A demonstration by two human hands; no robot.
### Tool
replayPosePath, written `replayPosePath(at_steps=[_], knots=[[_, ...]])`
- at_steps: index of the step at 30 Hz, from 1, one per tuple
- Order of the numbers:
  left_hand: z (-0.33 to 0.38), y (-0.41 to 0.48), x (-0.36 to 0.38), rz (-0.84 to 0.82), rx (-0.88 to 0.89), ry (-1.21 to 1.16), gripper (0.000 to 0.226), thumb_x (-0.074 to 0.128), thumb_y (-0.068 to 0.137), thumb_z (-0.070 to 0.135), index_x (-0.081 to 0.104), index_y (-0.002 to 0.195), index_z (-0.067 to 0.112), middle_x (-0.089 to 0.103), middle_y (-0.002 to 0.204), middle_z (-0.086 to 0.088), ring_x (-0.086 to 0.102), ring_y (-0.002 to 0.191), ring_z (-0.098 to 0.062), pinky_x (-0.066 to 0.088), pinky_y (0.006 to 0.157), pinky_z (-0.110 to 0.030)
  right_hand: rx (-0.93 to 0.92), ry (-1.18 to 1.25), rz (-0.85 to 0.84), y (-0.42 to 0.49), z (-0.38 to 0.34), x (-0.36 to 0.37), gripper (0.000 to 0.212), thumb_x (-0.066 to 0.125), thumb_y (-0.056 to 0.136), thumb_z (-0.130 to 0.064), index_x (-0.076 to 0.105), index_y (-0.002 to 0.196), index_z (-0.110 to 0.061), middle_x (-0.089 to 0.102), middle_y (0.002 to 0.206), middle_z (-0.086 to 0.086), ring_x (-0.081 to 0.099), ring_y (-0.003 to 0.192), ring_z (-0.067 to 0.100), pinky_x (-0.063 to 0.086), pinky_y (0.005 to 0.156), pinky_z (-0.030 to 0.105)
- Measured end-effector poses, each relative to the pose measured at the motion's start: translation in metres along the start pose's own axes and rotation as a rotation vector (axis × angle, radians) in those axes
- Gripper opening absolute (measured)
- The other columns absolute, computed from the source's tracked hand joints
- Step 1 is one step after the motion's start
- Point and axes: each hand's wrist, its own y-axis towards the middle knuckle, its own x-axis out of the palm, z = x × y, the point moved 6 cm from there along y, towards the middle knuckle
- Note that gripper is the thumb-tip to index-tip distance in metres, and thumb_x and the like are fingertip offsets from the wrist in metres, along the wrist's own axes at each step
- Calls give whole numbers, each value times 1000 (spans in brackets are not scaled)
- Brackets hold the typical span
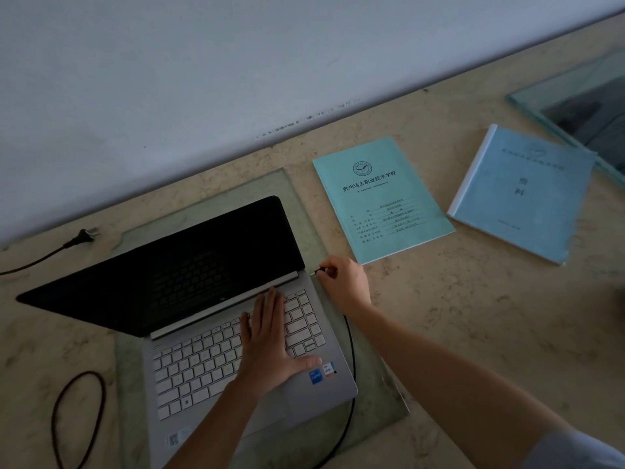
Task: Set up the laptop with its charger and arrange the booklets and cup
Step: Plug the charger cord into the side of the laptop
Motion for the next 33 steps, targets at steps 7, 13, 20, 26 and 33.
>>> replayPosePath(at_steps=[7,13,20,26,33], knots=[[-1,1,1,-2,-6,1,140,44,44,92,-26,144,22,-26,156,2,-30,141,-16,-12,115,-50,-18,16,3,-3,1,-2,8,67,80,-15,69,87,-11,66,84,1,57,75,16,46,64,28],[-1,1,1,-2,-1,-10,140,44,44,93,-30,141,23,-28,155,2,-31,140,-16,-13,115,-50,4,19,-13,-3,0,-1,12,66,82,-17,71,92,-12,69,90,3,60,81,17,52,71,32],[-1,1,1,3,3,-11,140,43,44,93,-27,143,22,-27,156,2,-30,140,-15,-13,115,-50,51,25,-20,-4,0,1,22,68,83,-21,67,105,-15,67,93,1,61,84,17,53,75,32],[0,0,0,3,2,-11,140,43,44,92,-28,142,23,-26,156,2,-29,141,-17,-13,115,-50,68,51,14,-7,1,0,10,64,84,-17,69,90,-12,69,86,1,62,78,16,54,71,32],[1,0,-1,12,0,-16,140,46,45,91,-24,145,22,-25,156,2,-30,140,-16,-14,115,-49,13,-23,8,-12,0,5,18,55,87,-11,69,98,-11,56,99,0,50,82,11,40,64,19]])
